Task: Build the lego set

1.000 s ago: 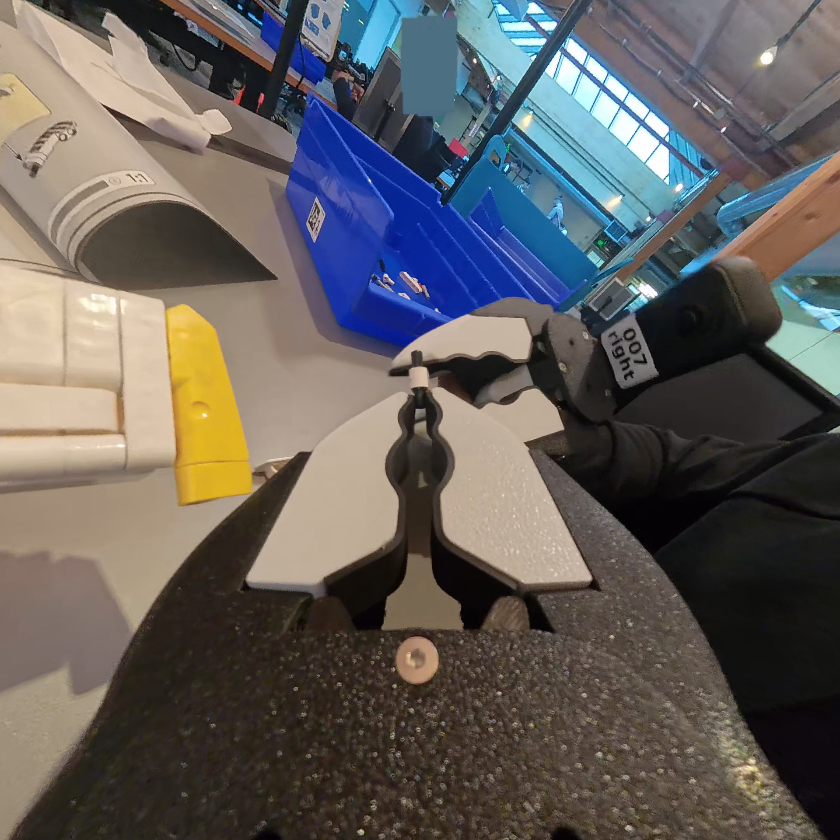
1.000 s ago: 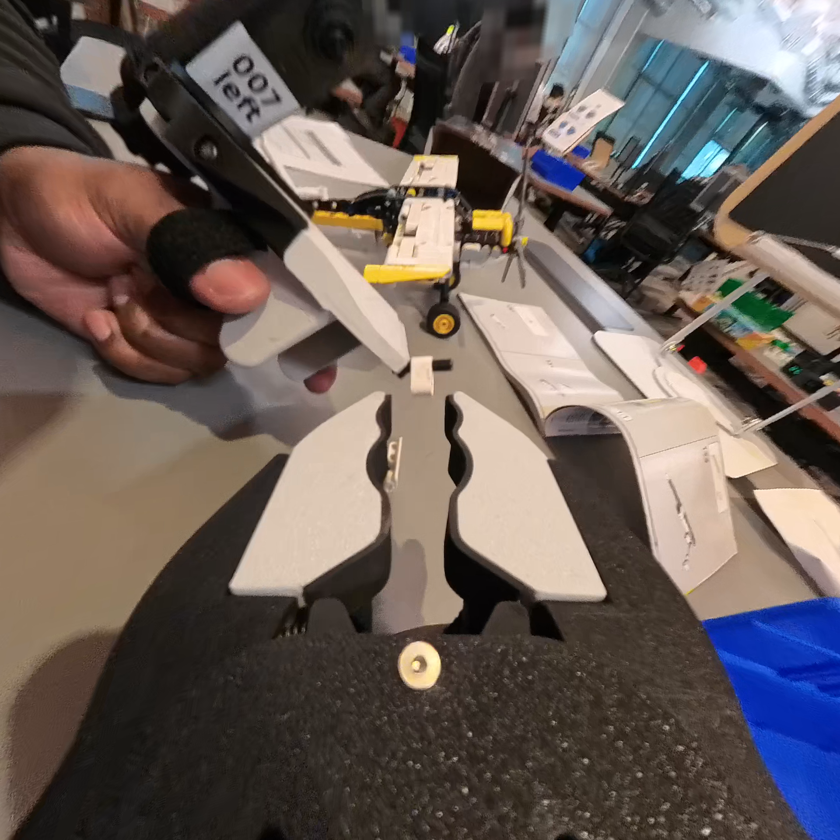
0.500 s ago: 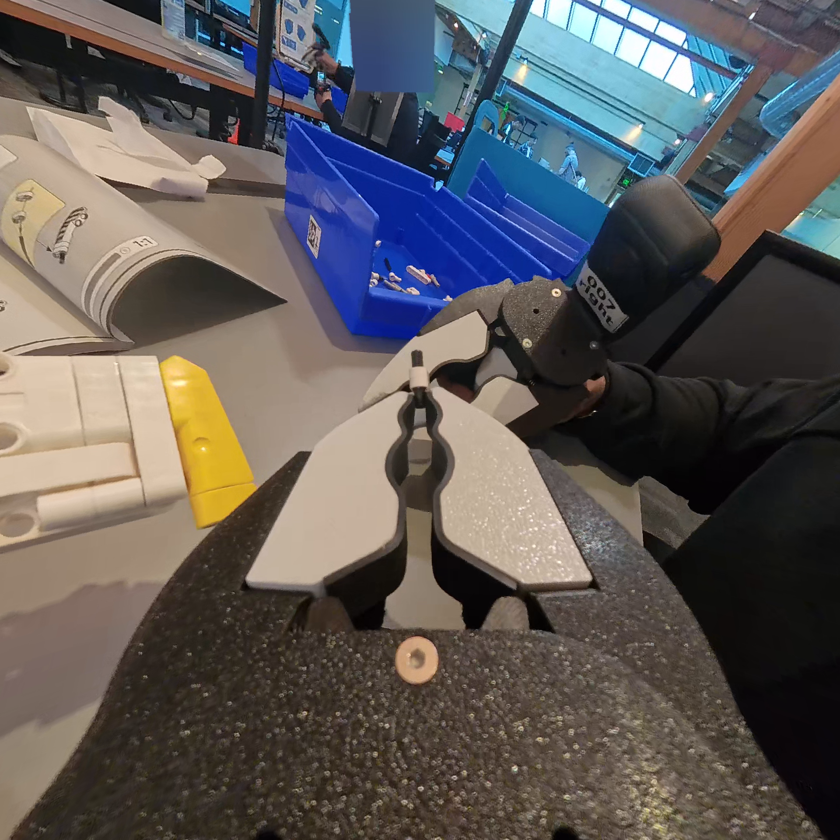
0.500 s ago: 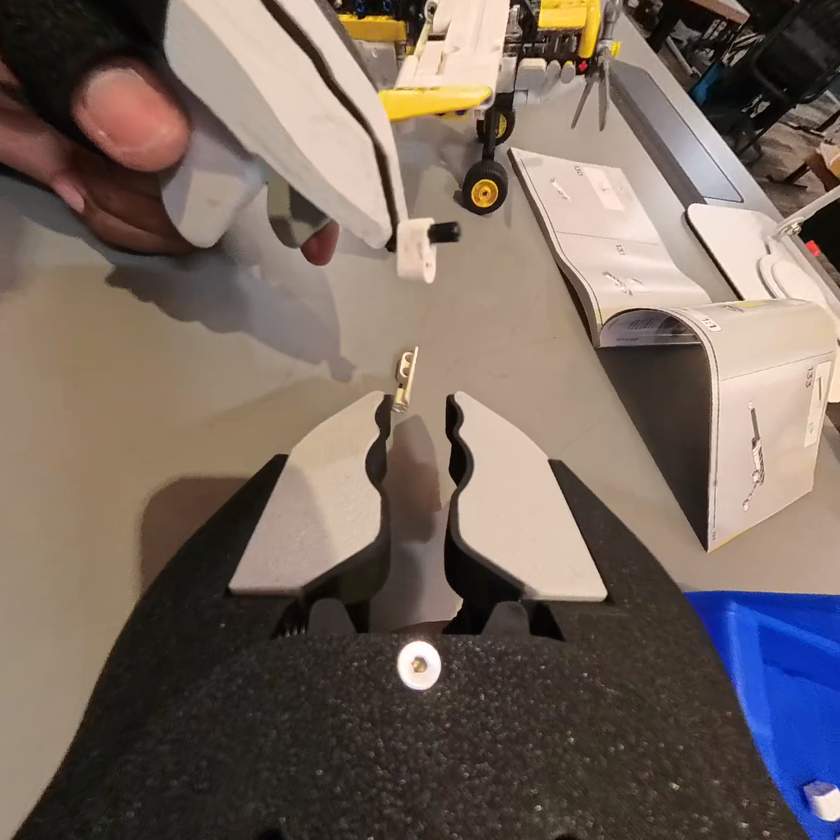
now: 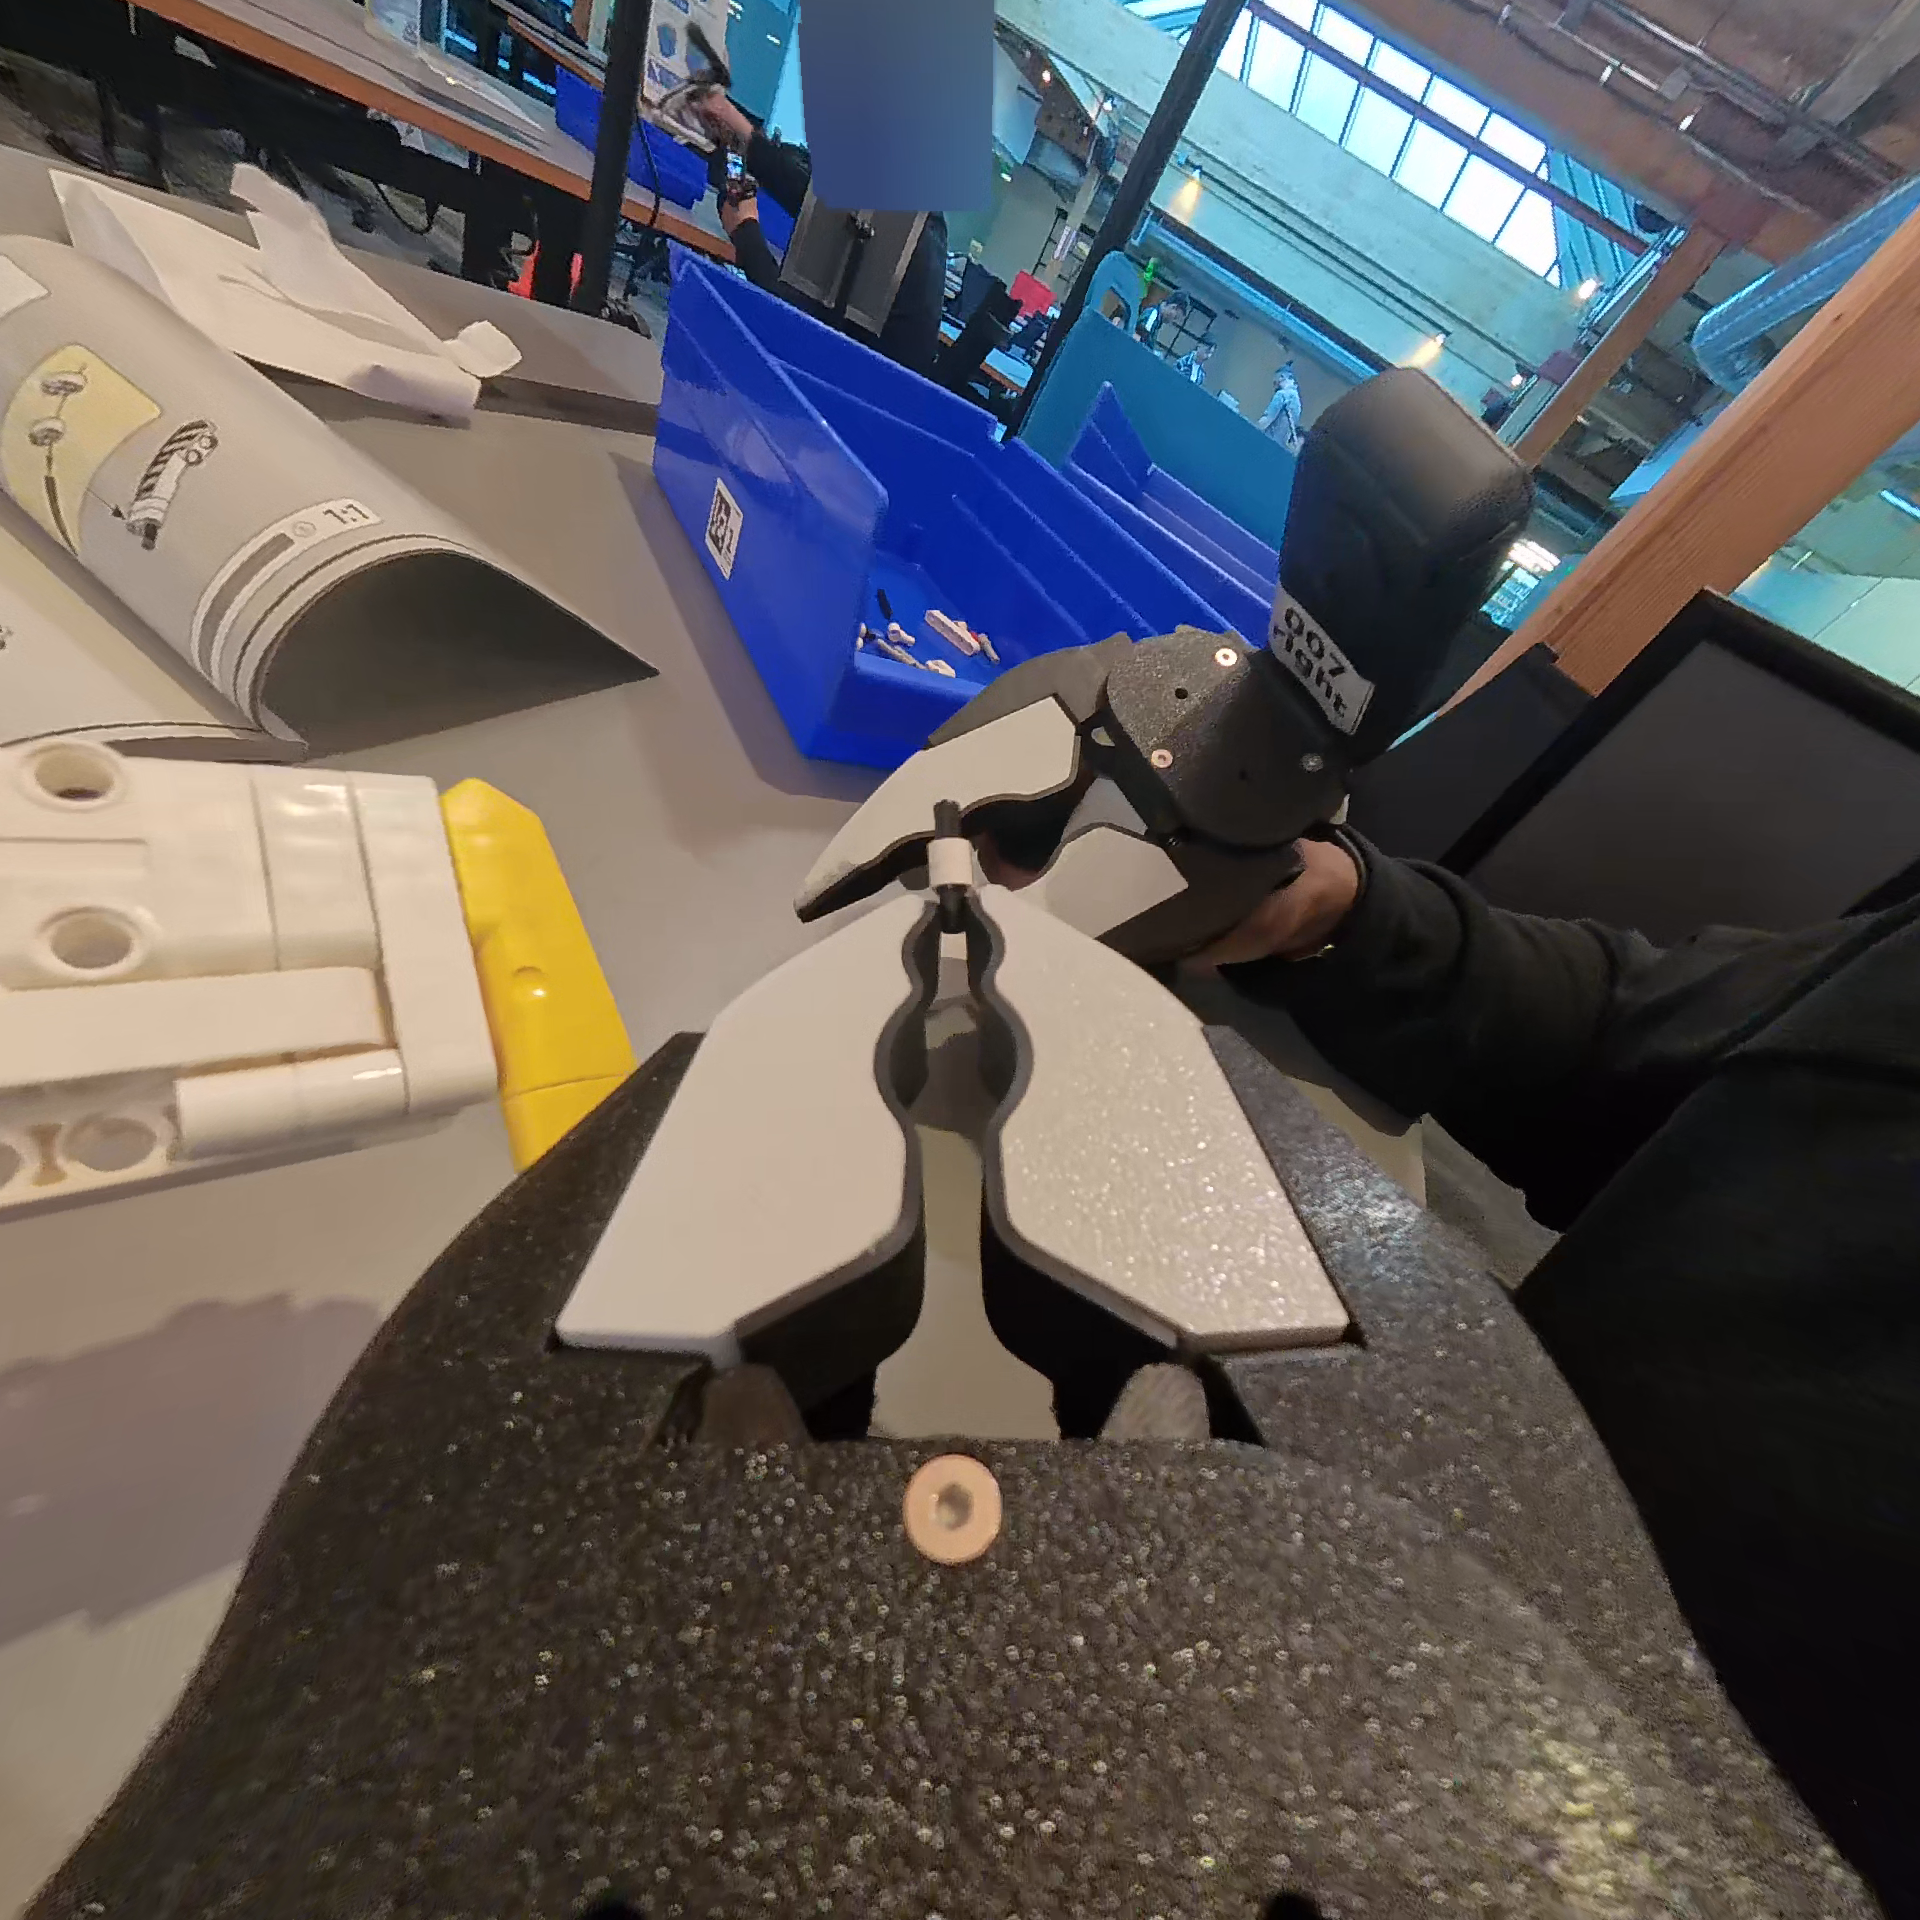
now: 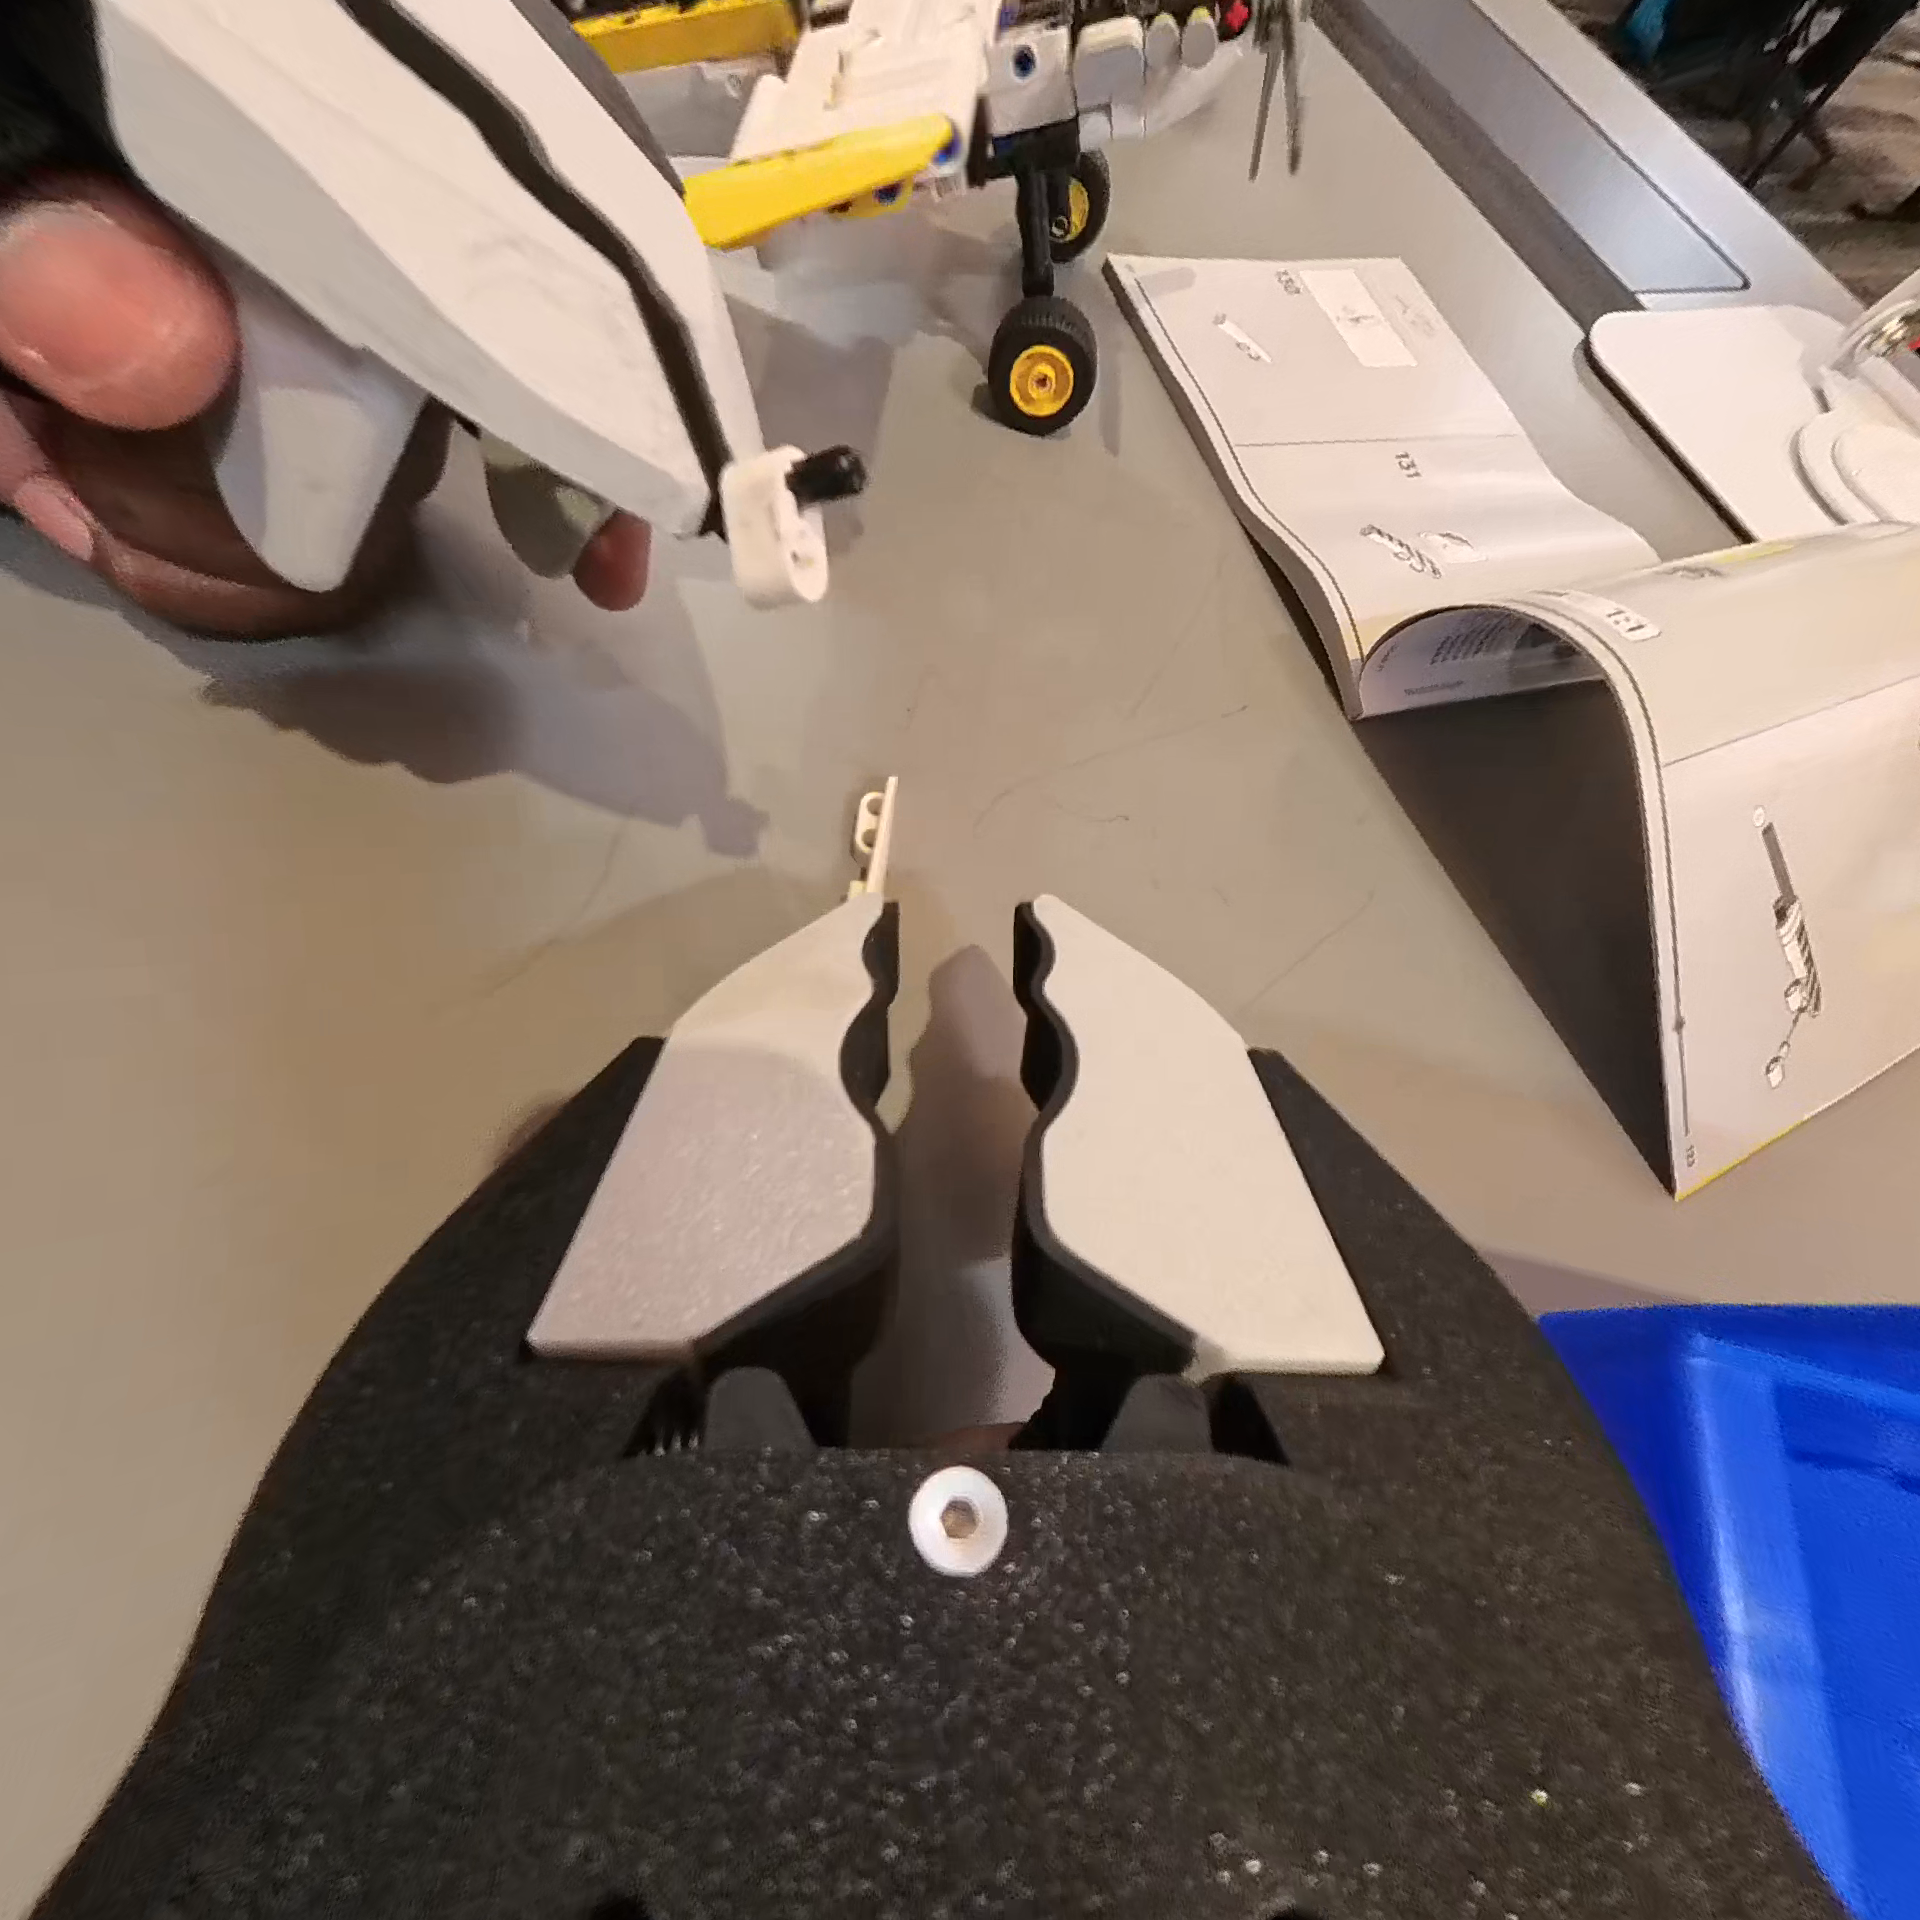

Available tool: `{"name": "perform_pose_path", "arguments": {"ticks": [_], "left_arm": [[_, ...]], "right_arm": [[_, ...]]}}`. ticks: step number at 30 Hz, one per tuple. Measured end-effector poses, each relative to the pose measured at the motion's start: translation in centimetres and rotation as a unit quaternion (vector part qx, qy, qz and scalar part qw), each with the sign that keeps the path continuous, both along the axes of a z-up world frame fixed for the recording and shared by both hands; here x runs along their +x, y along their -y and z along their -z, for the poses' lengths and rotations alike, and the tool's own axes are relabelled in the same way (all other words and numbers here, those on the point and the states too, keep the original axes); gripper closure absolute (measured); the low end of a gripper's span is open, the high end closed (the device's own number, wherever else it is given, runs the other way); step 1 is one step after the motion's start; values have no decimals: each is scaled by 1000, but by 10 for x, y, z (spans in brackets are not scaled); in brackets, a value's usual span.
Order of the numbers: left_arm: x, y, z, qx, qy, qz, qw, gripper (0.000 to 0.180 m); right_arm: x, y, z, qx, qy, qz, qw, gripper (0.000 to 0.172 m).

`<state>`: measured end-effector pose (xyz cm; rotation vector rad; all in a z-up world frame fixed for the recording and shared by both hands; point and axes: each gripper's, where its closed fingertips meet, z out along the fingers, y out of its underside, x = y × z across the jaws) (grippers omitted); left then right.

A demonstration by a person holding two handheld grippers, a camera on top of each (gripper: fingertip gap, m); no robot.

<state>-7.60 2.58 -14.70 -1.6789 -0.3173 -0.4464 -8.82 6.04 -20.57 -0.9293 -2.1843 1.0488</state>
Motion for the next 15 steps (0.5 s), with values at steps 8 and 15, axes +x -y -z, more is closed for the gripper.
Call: {"name": "perform_pose_path", "arguments": {"ticks": [8,15], "left_arm": [[-2,1,-1,2,3,-2,1000,176],[-3,0,0,1,4,-4,1000,176]], "right_arm": [[-4,-4,4,-7,23,17,1000,151],[-3,-3,6,0,25,15,1000,151]]}}
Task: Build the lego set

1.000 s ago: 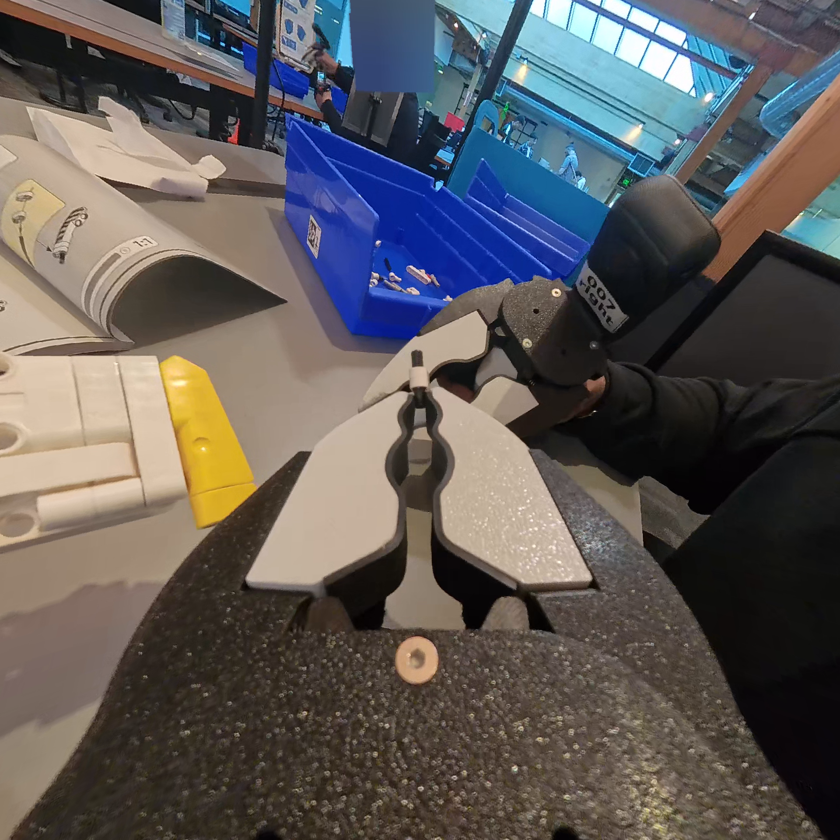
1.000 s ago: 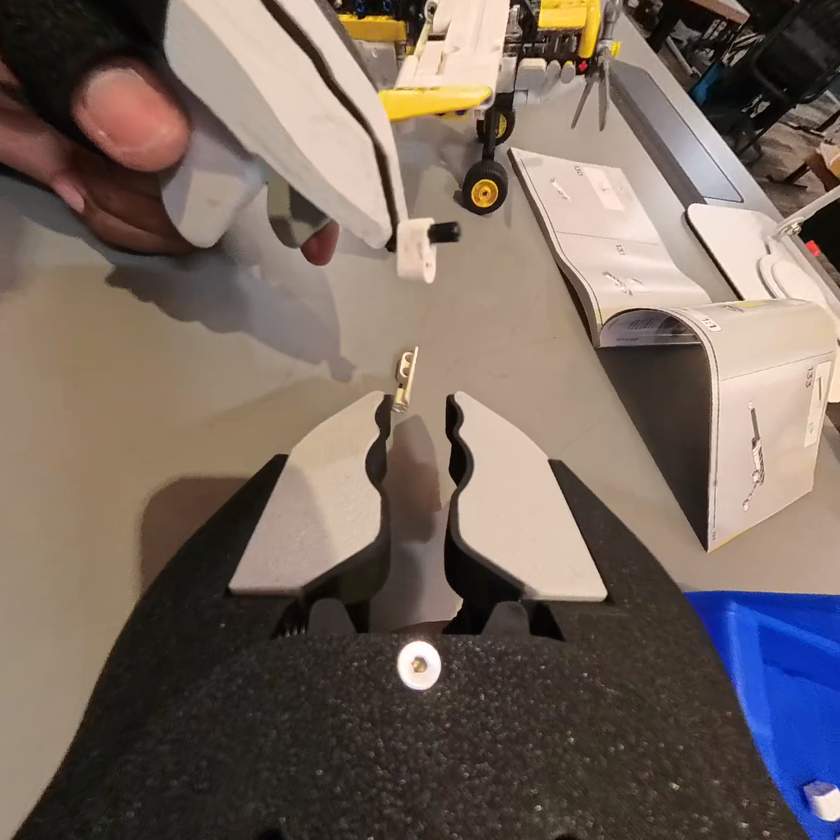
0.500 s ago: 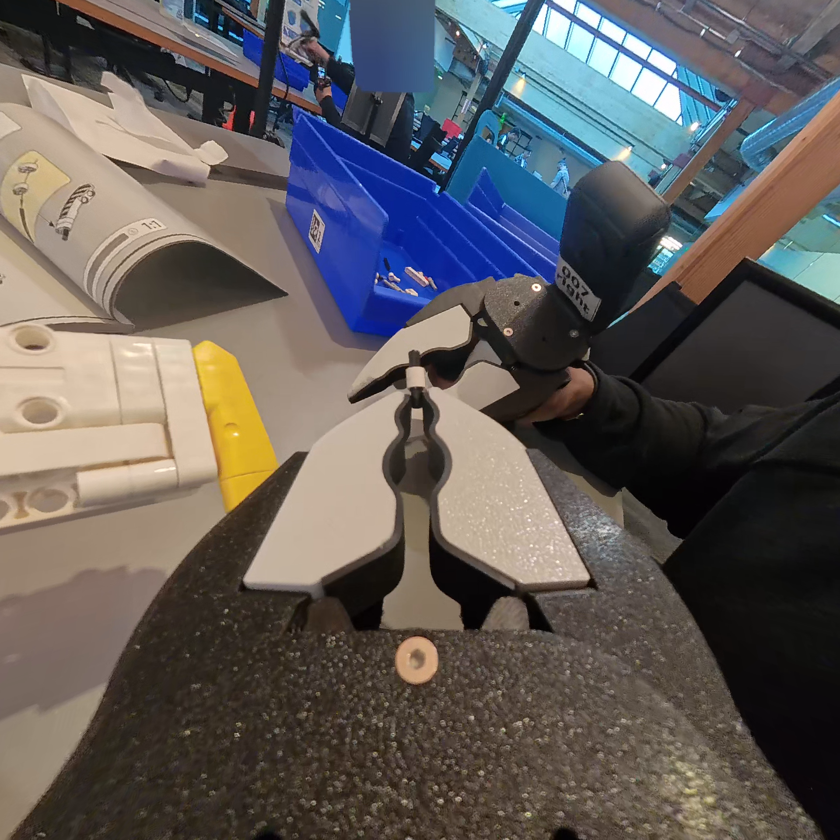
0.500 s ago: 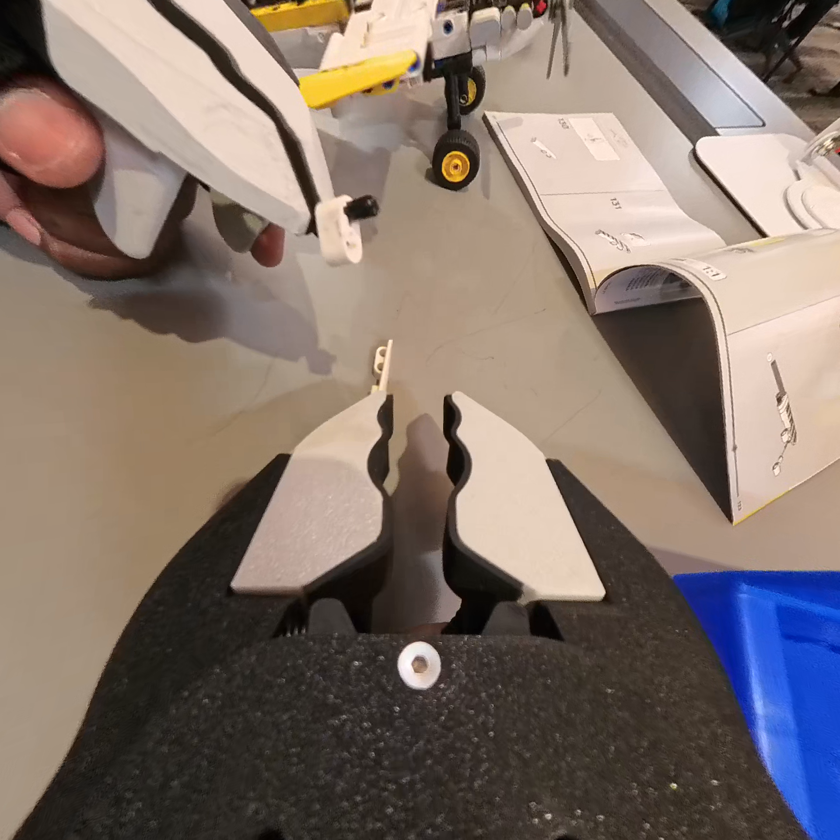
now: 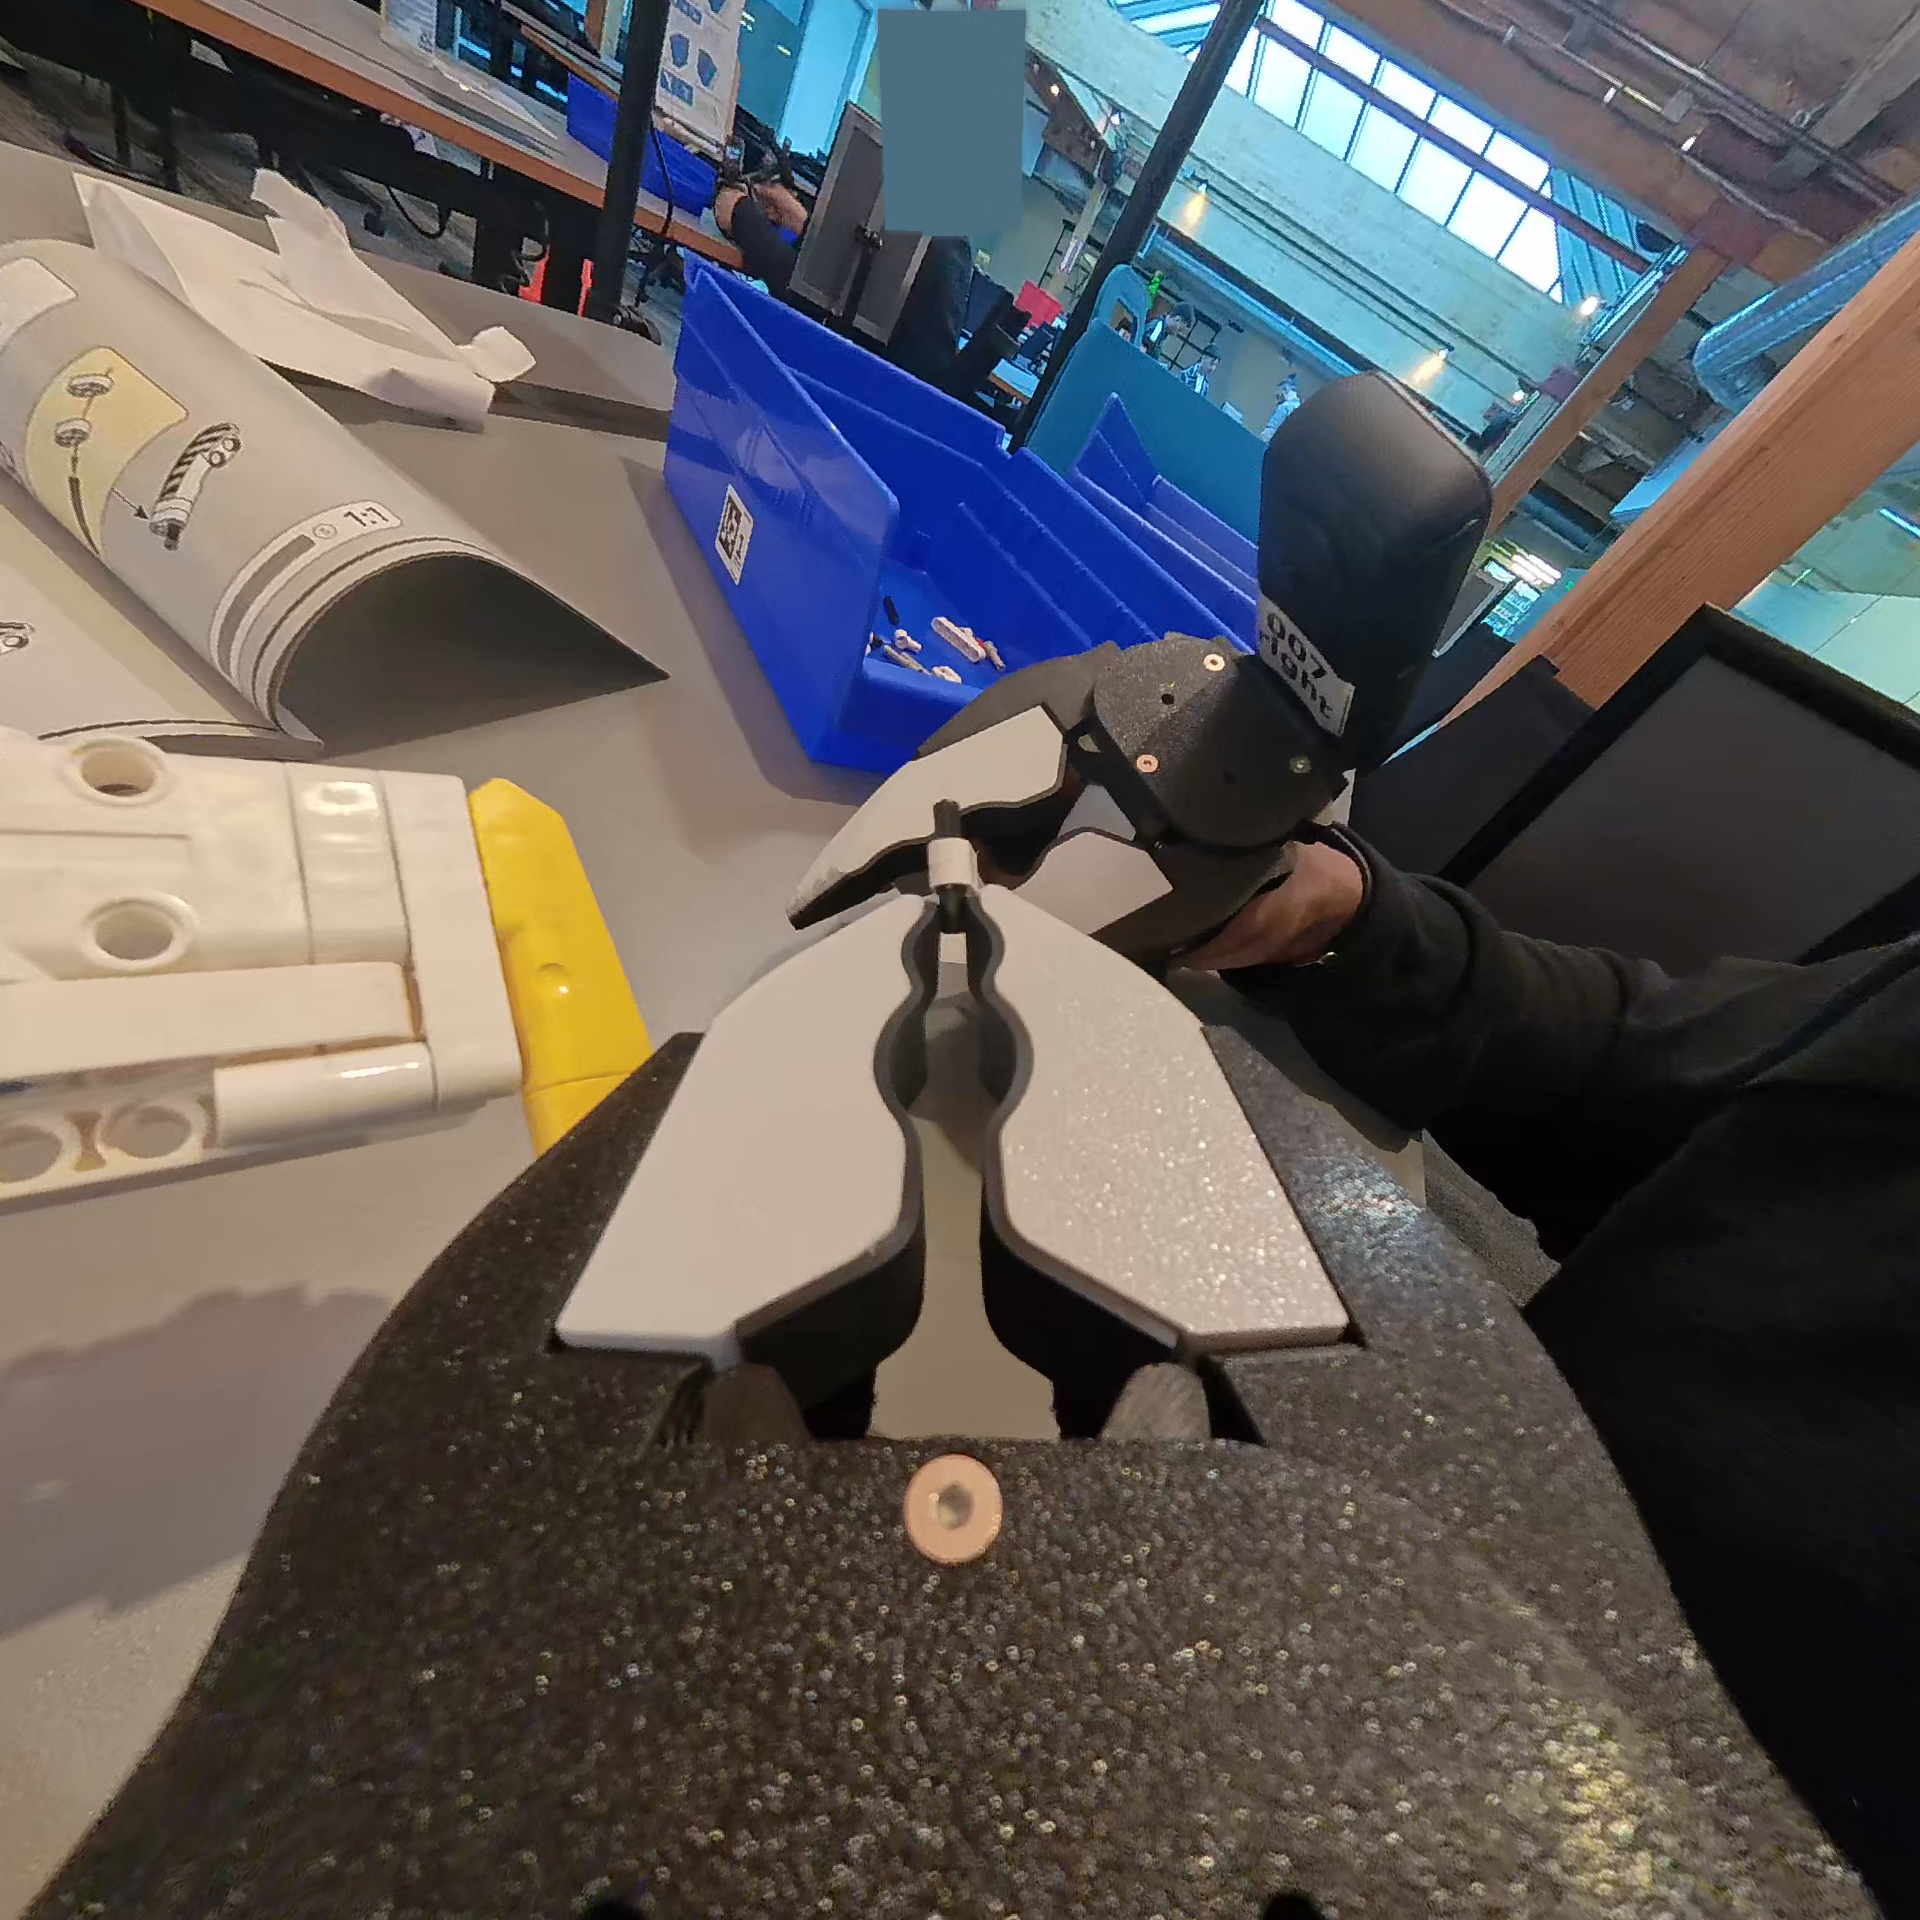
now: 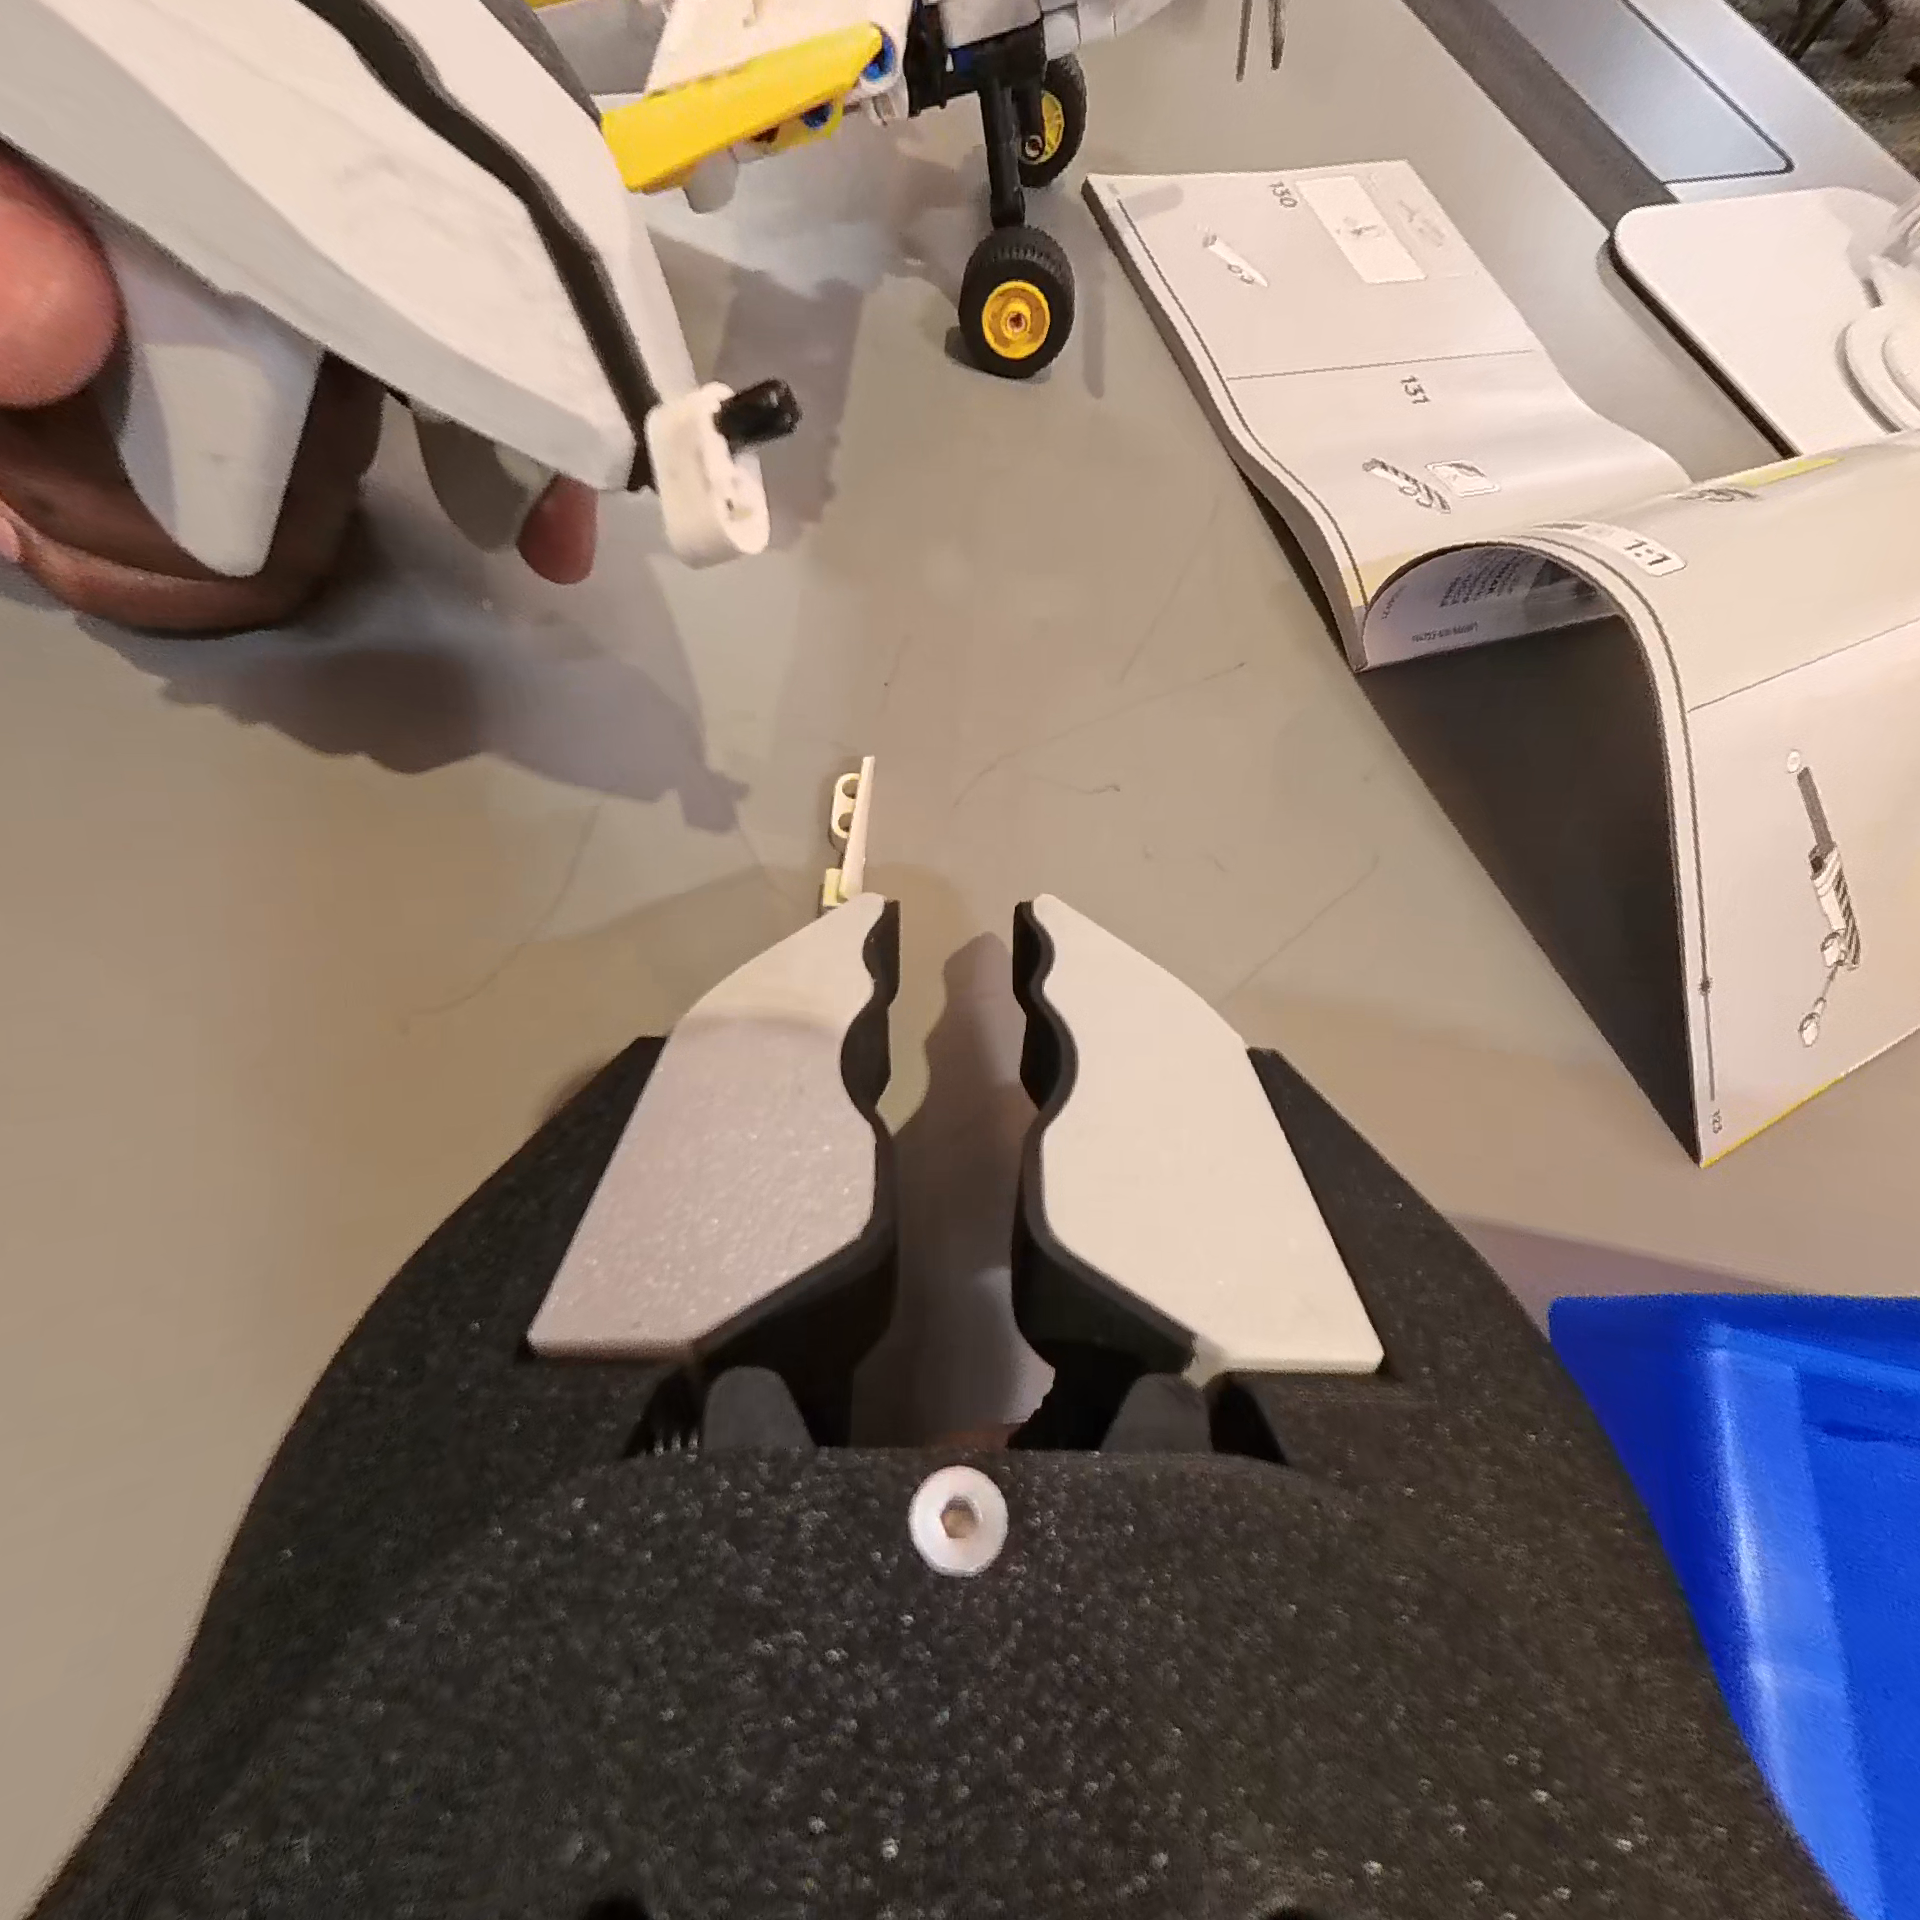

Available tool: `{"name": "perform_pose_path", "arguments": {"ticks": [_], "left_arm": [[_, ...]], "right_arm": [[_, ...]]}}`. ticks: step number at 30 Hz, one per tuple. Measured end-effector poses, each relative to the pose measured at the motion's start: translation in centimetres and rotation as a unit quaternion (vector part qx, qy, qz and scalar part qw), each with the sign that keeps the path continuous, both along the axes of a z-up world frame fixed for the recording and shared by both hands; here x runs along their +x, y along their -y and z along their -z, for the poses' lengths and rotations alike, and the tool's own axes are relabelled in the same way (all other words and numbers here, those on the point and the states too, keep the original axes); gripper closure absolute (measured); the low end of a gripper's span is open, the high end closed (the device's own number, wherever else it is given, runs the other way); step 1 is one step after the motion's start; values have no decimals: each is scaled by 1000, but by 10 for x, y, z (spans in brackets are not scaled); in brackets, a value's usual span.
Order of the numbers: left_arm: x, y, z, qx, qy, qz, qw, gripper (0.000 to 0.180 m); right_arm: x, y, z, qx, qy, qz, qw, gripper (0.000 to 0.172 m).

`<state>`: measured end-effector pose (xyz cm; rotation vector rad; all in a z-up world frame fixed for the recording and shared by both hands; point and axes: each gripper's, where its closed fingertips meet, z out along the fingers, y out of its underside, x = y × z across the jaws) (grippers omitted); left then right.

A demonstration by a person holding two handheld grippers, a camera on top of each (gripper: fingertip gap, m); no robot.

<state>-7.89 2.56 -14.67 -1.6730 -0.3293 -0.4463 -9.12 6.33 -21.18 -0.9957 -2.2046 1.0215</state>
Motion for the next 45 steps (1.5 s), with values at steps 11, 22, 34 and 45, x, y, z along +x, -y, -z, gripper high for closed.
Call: {"name": "perform_pose_path", "arguments": {"ticks": [11,22,34,45], "left_arm": [[-4,-1,1,-5,-38,-8,999,176],[-4,1,-6,9,-91,-20,996,176],[-16,16,3,-27,-161,-58,985,176],[-13,15,7,-41,-165,-41,985,176]], "right_arm": [[1,1,4,14,8,-1,1000,151],[6,8,9,37,16,-31,999,150],[9,16,12,55,18,-59,997,149],[22,58,13,128,-9,-137,982,151]]}}
